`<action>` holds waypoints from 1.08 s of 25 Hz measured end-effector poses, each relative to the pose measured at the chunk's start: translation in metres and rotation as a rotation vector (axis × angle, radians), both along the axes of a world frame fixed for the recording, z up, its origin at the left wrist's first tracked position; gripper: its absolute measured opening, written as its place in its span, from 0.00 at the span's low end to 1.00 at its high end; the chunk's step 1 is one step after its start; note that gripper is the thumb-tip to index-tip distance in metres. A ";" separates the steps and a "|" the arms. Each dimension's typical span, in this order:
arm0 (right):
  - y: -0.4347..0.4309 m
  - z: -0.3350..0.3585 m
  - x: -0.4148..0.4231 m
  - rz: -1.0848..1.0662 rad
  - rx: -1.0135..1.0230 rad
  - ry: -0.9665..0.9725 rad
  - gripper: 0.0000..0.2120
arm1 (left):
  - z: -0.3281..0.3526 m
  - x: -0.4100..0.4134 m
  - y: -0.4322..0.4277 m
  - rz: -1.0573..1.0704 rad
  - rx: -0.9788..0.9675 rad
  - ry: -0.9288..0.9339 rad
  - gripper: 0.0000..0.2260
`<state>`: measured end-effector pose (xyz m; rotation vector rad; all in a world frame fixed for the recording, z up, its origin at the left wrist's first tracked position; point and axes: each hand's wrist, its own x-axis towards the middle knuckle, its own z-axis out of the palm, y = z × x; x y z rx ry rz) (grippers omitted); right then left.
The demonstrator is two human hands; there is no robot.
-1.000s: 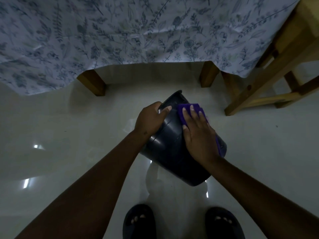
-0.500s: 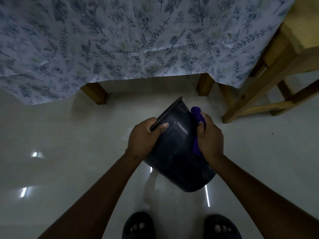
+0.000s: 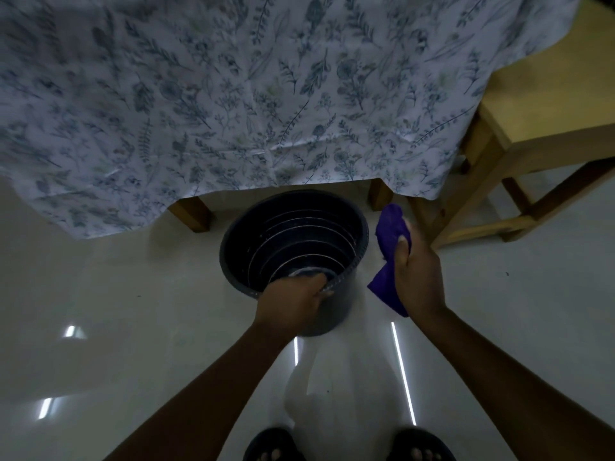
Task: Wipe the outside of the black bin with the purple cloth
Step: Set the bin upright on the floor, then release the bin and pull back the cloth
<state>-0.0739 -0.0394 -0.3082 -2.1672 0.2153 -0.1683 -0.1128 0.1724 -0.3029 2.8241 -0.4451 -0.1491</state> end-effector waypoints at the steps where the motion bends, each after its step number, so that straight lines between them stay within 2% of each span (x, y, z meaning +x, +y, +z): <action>1: -0.003 0.002 -0.002 0.007 0.002 0.006 0.20 | -0.001 -0.005 -0.007 -0.026 0.026 0.045 0.11; 5: -0.009 0.008 -0.014 0.077 0.053 0.040 0.21 | -0.009 -0.025 -0.037 -0.056 -0.021 0.269 0.14; 10: -0.030 0.028 -0.014 0.025 0.096 -0.028 0.22 | -0.017 -0.027 -0.057 -0.246 0.313 0.387 0.20; 12: -0.046 0.049 -0.006 -0.015 0.081 -0.086 0.22 | -0.008 -0.021 -0.065 -0.218 0.320 0.421 0.25; 14: -0.063 0.074 0.008 -0.065 0.067 -0.163 0.22 | 0.007 -0.003 -0.076 -0.157 0.264 0.405 0.27; 18: -0.097 0.131 0.037 -0.200 0.022 -0.328 0.22 | 0.063 0.048 -0.110 -0.109 0.127 0.202 0.19; 22: -0.124 0.180 0.069 -0.311 0.005 -0.415 0.22 | 0.112 0.087 -0.139 -0.075 0.009 0.066 0.23; 23: -0.128 0.188 0.079 -0.330 -0.046 -0.421 0.22 | 0.120 0.093 -0.143 -0.086 -0.014 0.036 0.22; 25: -0.137 0.194 0.099 -0.354 -0.293 -0.392 0.25 | 0.134 0.103 -0.150 -0.105 -0.068 -0.006 0.18; 27: -0.146 0.185 0.114 -0.258 -0.555 -0.188 0.30 | 0.147 0.111 -0.157 -0.082 -0.117 -0.011 0.14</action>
